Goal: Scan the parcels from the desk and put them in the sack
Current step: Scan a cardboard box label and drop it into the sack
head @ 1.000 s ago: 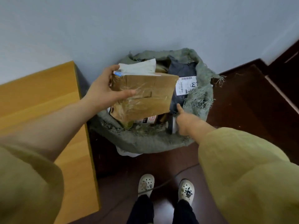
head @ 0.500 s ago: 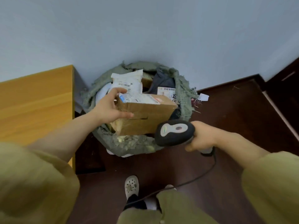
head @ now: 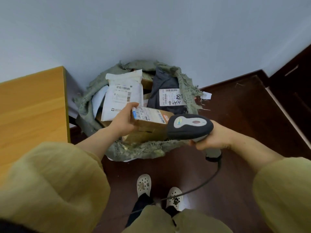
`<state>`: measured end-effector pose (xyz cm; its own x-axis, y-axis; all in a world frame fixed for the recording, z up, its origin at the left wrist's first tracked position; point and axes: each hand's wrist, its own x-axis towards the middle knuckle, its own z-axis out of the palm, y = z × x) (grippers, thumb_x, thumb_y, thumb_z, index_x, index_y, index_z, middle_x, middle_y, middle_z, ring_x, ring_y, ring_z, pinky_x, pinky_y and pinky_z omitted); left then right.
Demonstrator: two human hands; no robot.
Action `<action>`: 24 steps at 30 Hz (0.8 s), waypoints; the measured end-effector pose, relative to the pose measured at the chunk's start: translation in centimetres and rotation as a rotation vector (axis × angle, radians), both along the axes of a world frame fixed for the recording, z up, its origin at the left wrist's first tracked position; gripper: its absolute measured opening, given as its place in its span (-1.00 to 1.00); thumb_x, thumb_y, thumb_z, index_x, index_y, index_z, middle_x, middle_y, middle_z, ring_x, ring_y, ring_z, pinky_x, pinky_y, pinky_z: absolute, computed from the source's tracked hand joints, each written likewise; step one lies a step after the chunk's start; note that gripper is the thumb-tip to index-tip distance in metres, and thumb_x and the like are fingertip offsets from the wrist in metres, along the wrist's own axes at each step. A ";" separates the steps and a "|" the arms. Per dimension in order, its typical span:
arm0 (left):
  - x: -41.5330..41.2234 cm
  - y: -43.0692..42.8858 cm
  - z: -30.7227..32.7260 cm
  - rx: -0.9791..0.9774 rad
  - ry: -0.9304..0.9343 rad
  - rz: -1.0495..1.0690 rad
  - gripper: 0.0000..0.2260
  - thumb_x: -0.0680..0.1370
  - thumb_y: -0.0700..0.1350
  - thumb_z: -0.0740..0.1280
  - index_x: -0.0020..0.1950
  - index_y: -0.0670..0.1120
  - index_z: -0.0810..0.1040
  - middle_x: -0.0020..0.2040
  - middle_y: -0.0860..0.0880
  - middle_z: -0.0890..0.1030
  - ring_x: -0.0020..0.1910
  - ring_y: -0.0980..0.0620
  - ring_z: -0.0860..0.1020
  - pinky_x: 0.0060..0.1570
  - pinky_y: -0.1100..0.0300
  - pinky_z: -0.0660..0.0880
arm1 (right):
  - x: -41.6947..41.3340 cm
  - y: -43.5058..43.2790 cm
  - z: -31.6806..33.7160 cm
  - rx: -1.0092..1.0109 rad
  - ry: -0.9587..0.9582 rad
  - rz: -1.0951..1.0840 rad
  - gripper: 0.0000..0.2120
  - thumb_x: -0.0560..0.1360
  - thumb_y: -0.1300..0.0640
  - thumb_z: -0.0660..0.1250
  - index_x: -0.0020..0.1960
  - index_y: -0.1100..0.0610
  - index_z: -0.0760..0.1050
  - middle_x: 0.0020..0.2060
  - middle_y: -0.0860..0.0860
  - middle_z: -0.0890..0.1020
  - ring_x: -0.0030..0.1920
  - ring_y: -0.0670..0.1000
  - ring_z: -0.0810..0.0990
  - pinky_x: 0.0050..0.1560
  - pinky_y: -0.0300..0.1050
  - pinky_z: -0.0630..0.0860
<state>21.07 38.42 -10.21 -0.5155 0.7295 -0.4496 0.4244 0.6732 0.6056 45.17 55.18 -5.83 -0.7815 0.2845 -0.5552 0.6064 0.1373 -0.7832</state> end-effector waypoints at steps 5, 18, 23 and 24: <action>0.4 -3.3 -3.2 -0.341 0.381 0.049 -0.25 0.51 0.04 0.38 0.54 -0.06 0.00 0.33 -0.15 0.35 0.28 -0.19 0.37 0.14 -0.09 0.43 | -1.5 -0.5 -0.2 -0.044 0.031 -0.053 -0.62 0.03 0.30 0.44 -0.17 0.10 0.56 -0.33 -0.11 0.65 -0.25 -0.14 0.57 -0.15 -0.16 0.56; -1.2 -8.9 -7.2 -0.438 -0.081 -0.220 -0.26 0.46 -0.02 0.43 0.54 -0.08 0.12 0.46 -0.11 0.29 0.41 -0.09 0.32 0.34 0.15 0.30 | -5.0 -0.9 -0.9 0.001 0.063 -0.102 -0.48 -0.07 0.03 0.40 -0.21 0.34 0.55 -0.34 0.01 0.60 -0.27 -0.13 0.53 -0.24 -0.35 0.52; -1.6 -9.6 -8.8 -0.739 0.072 -0.443 -0.05 0.41 -0.12 0.47 0.57 -0.07 -0.13 0.40 -0.12 0.36 0.31 -0.11 0.44 0.23 0.06 0.45 | -5.8 -0.9 -1.4 -0.009 0.021 -0.176 -0.71 0.05 0.26 0.40 -0.22 0.18 0.55 -0.39 -0.16 0.64 -0.29 -0.20 0.55 -0.25 -0.35 0.54; -1.6 -9.6 -8.5 -0.773 0.141 -0.483 -0.15 0.45 -0.13 0.42 0.57 -0.04 -0.06 0.32 -0.11 0.45 0.25 -0.11 0.48 0.16 0.05 0.48 | -6.0 -1.0 -1.4 0.009 0.021 -0.171 -0.72 0.08 0.28 0.39 -0.21 0.14 0.55 -0.38 -0.17 0.65 -0.29 -0.21 0.56 -0.25 -0.33 0.54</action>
